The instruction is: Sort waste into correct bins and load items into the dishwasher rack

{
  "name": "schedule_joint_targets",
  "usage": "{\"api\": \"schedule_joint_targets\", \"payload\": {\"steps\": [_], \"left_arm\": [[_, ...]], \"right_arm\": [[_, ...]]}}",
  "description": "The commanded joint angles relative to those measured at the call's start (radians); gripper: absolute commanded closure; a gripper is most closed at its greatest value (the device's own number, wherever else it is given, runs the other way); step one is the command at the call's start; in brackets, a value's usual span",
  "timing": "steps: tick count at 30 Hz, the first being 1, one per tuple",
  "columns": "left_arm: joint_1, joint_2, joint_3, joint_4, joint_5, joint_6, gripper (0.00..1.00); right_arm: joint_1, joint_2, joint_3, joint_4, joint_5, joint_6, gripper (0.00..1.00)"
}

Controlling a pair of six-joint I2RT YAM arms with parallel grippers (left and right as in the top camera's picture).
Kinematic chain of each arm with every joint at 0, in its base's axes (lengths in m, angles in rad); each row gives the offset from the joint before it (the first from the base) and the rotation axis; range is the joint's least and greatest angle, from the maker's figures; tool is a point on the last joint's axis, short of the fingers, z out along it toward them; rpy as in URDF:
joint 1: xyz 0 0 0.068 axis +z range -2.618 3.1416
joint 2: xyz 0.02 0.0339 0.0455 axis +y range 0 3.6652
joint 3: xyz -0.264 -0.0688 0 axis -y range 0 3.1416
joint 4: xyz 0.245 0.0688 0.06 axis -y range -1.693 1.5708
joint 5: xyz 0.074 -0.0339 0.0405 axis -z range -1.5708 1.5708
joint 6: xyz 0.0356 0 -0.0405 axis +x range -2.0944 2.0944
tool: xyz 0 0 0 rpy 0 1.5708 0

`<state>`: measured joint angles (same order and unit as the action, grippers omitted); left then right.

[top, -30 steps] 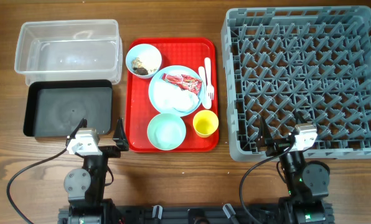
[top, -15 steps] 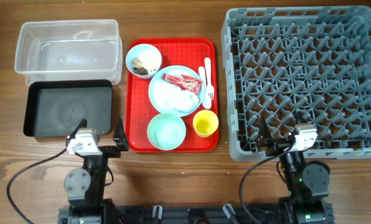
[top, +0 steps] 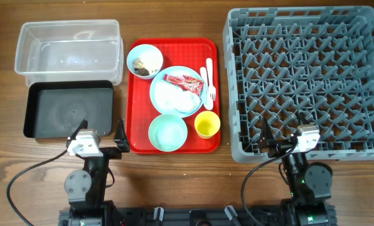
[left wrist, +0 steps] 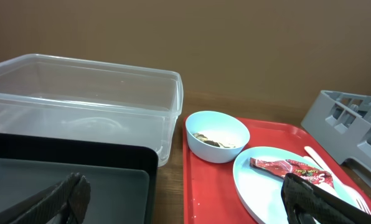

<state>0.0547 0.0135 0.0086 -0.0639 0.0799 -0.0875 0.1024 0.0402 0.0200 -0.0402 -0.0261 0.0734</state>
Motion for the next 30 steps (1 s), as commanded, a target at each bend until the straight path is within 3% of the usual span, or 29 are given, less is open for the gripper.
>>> {"api": "schedule_joint_targets", "payload": {"steps": [1, 22, 30], "left_arm": [[0.003, -0.011, -0.003, -0.008, 0.002, -0.002, 0.00], [0.003, -0.011, -0.003, -0.003, 0.013, -0.002, 0.00], [0.003, -0.010, 0.011, 0.163, 0.131, -0.003, 0.00]], "right_arm": [[0.001, 0.004, 0.004, 0.003, -0.021, -0.018, 0.00], [0.001, 0.004, 0.004, 0.023, -0.022, -0.014, 0.00], [0.001, 0.004, 0.018, 0.094, -0.037, 0.005, 0.00]]}}
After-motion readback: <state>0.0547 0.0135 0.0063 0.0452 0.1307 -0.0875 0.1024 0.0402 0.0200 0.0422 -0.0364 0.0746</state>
